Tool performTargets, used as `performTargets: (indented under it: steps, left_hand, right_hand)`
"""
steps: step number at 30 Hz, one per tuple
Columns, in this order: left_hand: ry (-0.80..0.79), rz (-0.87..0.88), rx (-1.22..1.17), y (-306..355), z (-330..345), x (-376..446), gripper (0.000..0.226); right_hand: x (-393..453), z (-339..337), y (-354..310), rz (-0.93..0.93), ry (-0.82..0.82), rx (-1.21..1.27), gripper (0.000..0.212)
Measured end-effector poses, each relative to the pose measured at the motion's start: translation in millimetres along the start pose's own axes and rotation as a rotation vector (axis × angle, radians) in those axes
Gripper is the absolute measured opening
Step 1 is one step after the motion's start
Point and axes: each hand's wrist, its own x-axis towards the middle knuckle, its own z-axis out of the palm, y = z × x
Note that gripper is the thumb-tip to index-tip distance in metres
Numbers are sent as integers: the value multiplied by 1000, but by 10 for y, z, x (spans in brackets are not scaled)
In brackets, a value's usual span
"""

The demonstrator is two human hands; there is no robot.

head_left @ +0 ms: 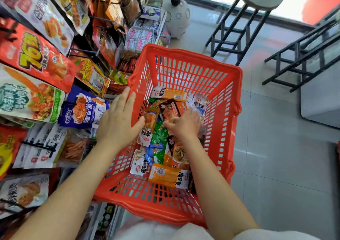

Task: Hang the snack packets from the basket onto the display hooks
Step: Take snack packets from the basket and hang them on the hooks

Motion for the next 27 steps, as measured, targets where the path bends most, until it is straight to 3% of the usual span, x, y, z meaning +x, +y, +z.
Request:
performTargets:
  steps: [6,9,12,18,27]
  left_hand:
    - [-1,-5,6,-8,24,10,78]
    - [3,-1,12,-17,31,8,77]
    - [8,5,8,-16,29,11,77]
    - [4,-3,-6,-11,21,13,76]
    - [27,2,-42,-17,24,19,75]
  right_hand:
    - [123,158,-208,-60,110,-46,102]
    - [190,122,-205,11,73,43,89]
    - [243,69,-175,70,21,88,90]
    - [217,62,-100,9,-22,61,69]
    - [115,-107,-56,-71,32,584,44]
